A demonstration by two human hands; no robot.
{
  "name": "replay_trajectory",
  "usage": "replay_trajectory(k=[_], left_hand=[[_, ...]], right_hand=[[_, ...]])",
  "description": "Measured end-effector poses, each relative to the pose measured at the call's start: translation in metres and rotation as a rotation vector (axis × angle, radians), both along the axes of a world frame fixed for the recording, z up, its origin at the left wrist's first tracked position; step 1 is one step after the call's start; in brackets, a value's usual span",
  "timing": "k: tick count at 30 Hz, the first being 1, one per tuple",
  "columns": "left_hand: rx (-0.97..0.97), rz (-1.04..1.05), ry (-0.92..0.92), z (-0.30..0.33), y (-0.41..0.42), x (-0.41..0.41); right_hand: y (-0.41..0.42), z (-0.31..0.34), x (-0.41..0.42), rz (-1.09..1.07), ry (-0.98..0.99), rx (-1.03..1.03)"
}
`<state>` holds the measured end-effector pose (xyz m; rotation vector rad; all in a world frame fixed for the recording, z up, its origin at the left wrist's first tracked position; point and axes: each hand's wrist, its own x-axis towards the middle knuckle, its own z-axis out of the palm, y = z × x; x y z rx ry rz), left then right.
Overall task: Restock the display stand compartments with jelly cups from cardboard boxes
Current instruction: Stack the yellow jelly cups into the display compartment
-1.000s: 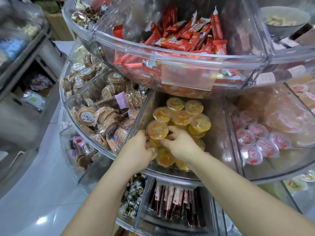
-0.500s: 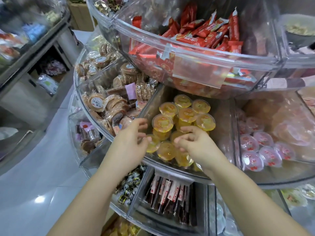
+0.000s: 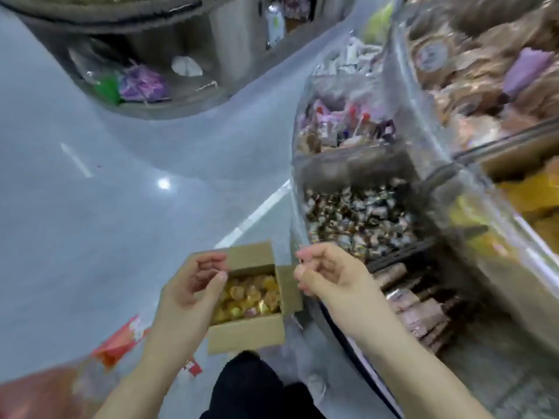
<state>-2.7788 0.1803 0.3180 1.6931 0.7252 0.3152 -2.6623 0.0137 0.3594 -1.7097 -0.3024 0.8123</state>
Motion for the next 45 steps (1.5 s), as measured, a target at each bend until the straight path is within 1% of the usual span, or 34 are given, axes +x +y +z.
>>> replay_trajectory(k=[3, 6, 8, 10, 13, 14, 15, 17, 18, 20, 24, 26, 28, 30, 32, 34, 35, 37, 39, 41, 45], left_hand=[[-0.07, 0.081, 0.187, -0.085, 0.025, -0.051], [-0.125, 0.12, 0.336, -0.173, 0.047, -0.082], [-0.137, 0.13, 0.424, -0.231, 0.059, -0.093], [-0.146, 0.09, 0.518, -0.292, 0.068, -0.099], [-0.107, -0.018, 0.582, -0.371, 0.082, -0.095], [-0.088, -0.052, 0.597, -0.397, 0.085, -0.09], [-0.046, -0.094, 0.628, -0.412, 0.091, -0.086], [0.015, -0.155, 0.678, -0.5, 0.087, -0.076], [0.071, -0.188, 0.677, -0.509, 0.092, -0.069], [0.192, -0.257, 0.678, -0.552, 0.091, -0.057], [0.475, -0.498, 0.855, -0.616, 0.093, -0.028], [0.638, -0.547, 0.877, -0.638, 0.093, -0.02], [0.734, -0.507, 0.841, -0.649, 0.092, -0.019], [0.723, -0.419, 0.775, -0.652, 0.09, -0.023], [0.598, -0.315, 0.685, -0.638, 0.089, -0.03], [0.35, -0.175, 0.563, -0.61, 0.089, -0.038], [0.257, -0.123, 0.518, -0.59, 0.09, -0.042], [0.2, -0.054, 0.445, -0.544, 0.087, -0.051], [0.139, 0.002, 0.379, -0.484, 0.085, -0.058], [0.069, 0.016, 0.307, -0.41, 0.086, -0.059], [0.024, -0.024, 0.164, -0.246, 0.089, -0.047]], right_hand=[[0.045, -0.091, -0.035, 0.2, 0.05, -0.206], [0.084, -0.195, -0.058, 0.38, 0.088, -0.444], [0.1, -0.265, -0.065, 0.43, 0.112, -0.584], [0.112, -0.337, -0.068, 0.48, 0.121, -0.729], [0.125, -0.425, -0.065, 0.486, 0.101, -0.848], [0.127, -0.452, -0.062, 0.483, 0.099, -0.858], [0.133, -0.467, -0.061, 0.471, 0.104, -0.861], [0.133, -0.552, -0.06, 0.452, 0.096, -0.9], [0.136, -0.56, -0.057, 0.449, 0.086, -0.897], [0.138, -0.599, -0.057, 0.443, 0.08, -0.889], [0.149, -0.658, -0.058, 0.511, -0.019, -0.933], [0.153, -0.677, -0.06, 0.525, -0.109, -0.933], [0.152, -0.685, -0.062, 0.478, -0.127, -0.902], [0.147, -0.687, -0.06, 0.364, -0.097, -0.835], [0.142, -0.672, -0.058, 0.22, -0.043, -0.775], [0.138, -0.646, -0.058, 0.092, -0.005, -0.731], [0.138, -0.628, -0.059, 0.043, 0.008, -0.714], [0.139, -0.581, -0.065, -0.032, 0.025, -0.643], [0.142, -0.518, -0.071, -0.089, 0.045, -0.524], [0.145, -0.442, -0.074, -0.14, 0.048, -0.415], [0.14, -0.271, -0.072, -0.2, 0.005, -0.234]])
